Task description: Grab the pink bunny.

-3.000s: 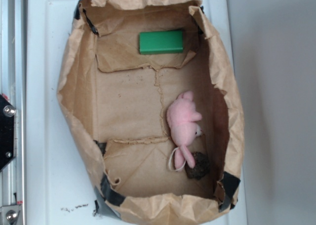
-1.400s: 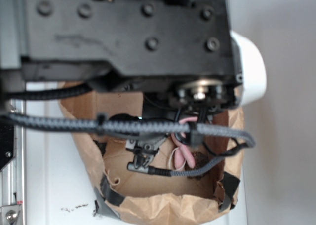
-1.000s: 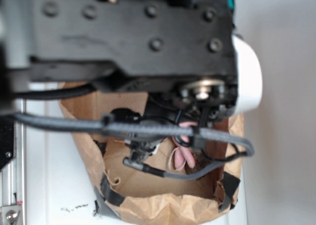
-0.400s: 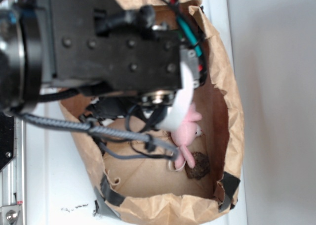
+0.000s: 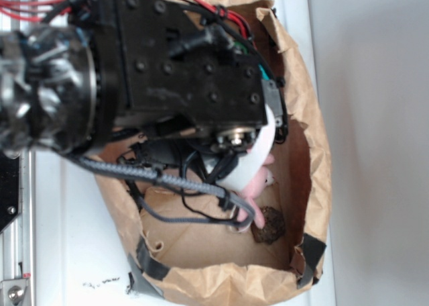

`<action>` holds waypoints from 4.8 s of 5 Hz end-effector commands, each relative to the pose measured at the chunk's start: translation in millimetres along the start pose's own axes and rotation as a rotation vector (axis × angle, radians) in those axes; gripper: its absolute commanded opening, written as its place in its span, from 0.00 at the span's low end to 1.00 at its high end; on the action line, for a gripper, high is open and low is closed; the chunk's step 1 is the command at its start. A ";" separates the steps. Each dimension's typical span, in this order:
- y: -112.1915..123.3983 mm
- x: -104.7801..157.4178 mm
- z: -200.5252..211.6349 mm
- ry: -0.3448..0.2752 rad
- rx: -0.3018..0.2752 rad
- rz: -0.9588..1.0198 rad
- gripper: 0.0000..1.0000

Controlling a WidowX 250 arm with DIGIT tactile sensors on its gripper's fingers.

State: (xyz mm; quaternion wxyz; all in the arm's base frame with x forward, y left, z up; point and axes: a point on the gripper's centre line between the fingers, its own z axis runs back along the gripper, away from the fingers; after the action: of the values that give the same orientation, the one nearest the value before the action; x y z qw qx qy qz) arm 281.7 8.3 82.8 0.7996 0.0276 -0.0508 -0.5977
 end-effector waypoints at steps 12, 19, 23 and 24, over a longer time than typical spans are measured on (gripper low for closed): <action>38.9 24.5 -12.7 0.024 0.237 0.090 0.00; -13.7 -14.4 97.8 -0.093 0.160 1.031 0.00; 8.9 -17.5 122.3 -0.092 0.149 1.055 0.00; 12.5 -15.7 117.3 -0.094 0.152 1.059 0.00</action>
State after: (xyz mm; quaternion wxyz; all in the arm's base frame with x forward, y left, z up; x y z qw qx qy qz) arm 271.7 34.8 181.9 0.9878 0.0203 -0.1078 -0.1103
